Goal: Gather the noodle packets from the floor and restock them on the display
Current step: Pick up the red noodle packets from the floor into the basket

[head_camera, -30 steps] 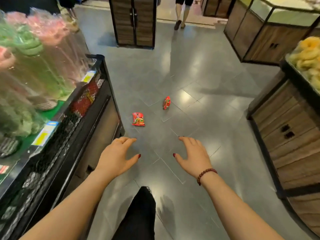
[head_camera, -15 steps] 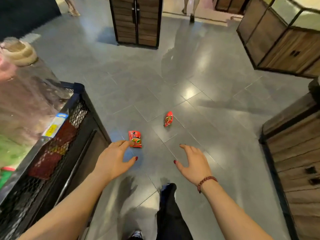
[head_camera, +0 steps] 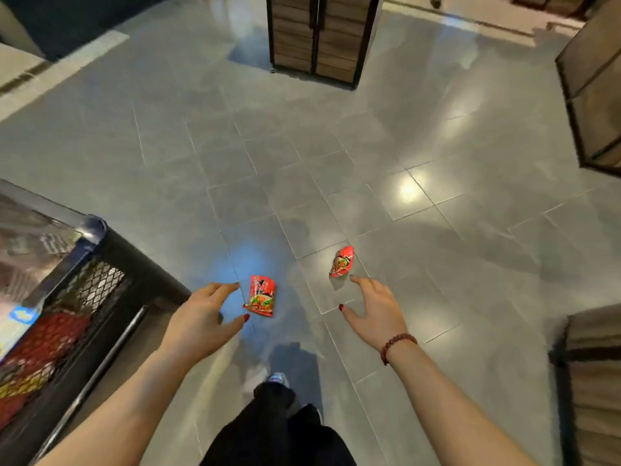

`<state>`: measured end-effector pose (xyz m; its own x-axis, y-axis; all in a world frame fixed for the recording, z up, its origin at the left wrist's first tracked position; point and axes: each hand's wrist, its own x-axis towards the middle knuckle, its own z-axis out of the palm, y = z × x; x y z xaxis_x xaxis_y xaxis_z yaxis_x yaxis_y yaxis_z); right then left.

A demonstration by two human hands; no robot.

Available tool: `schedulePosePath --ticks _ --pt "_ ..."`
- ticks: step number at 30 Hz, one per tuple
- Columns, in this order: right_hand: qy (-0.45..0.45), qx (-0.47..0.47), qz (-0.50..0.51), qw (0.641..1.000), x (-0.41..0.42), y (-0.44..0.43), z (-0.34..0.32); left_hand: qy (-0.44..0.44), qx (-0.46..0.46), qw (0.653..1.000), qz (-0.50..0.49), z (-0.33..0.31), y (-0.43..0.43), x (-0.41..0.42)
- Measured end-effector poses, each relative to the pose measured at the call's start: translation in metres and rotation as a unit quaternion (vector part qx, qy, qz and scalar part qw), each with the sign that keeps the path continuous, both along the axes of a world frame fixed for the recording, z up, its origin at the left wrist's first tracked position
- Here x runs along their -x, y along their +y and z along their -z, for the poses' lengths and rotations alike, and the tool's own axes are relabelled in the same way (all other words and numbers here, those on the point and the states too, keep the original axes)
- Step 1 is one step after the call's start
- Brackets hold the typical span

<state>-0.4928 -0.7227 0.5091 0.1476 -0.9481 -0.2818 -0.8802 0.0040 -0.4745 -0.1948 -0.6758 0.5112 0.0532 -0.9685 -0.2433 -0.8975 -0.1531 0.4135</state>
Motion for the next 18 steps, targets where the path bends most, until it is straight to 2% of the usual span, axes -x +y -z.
schedulePosePath --ticks 6,10,15,18 --pt "0.021 -0.034 -0.004 0.999 0.008 -0.095 0.029 -0.01 -0.007 1.0 -0.005 0.031 -0.102 0.005" --pt "0.017 -0.075 0.016 0.997 0.016 -0.144 0.05 0.007 -0.058 0.998 0.005 0.062 -0.156 0.005" --pt "-0.014 -0.146 0.059 0.987 0.026 -0.206 0.079 0.046 -0.128 0.99 -0.047 0.112 -0.198 0.008" --pt "-0.047 -0.189 0.098 0.976 0.028 -0.245 0.118 0.075 -0.176 0.972 -0.137 0.161 -0.211 0.009"
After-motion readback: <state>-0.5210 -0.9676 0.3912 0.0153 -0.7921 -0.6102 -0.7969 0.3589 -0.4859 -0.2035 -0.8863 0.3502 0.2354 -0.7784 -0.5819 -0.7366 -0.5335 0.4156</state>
